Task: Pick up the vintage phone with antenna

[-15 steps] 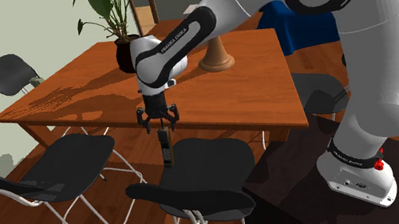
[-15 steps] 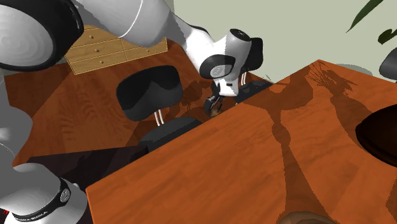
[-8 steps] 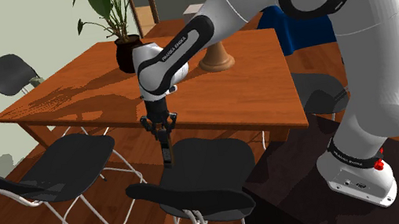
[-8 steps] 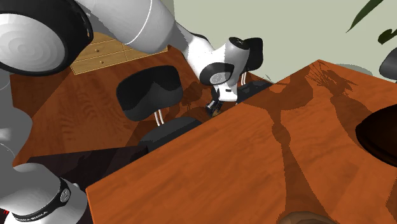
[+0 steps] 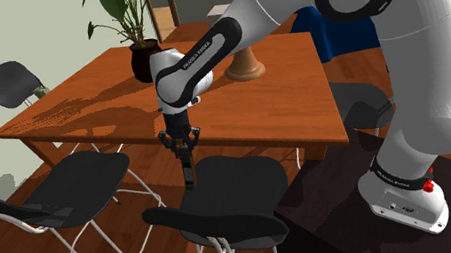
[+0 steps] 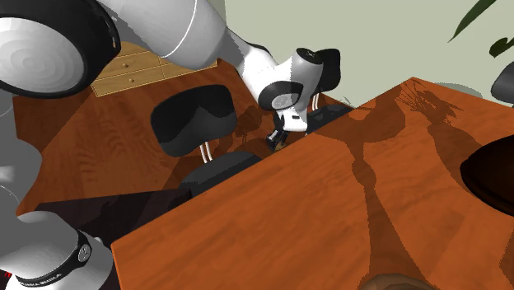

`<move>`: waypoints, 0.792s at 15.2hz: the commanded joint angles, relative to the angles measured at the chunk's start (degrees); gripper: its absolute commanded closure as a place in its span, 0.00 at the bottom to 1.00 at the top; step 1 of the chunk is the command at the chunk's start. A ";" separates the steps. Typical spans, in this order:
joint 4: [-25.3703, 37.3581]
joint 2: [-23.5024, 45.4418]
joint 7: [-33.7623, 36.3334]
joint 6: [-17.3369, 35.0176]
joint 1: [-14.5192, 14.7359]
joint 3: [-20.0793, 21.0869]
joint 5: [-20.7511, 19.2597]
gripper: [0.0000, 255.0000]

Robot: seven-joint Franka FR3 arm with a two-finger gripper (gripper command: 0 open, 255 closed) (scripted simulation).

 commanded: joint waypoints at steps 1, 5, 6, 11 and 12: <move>0.11 -0.43 0.04 -0.58 -0.08 0.05 0.07 1.00; 0.81 -2.15 0.34 -2.93 -0.30 0.28 0.34 1.00; 1.01 -2.57 0.42 -3.53 -0.36 0.33 0.41 1.00; 2.23 -4.49 0.82 -6.59 -0.60 0.56 0.71 1.00; 2.51 -4.85 0.91 -7.21 -0.65 0.60 0.77 1.00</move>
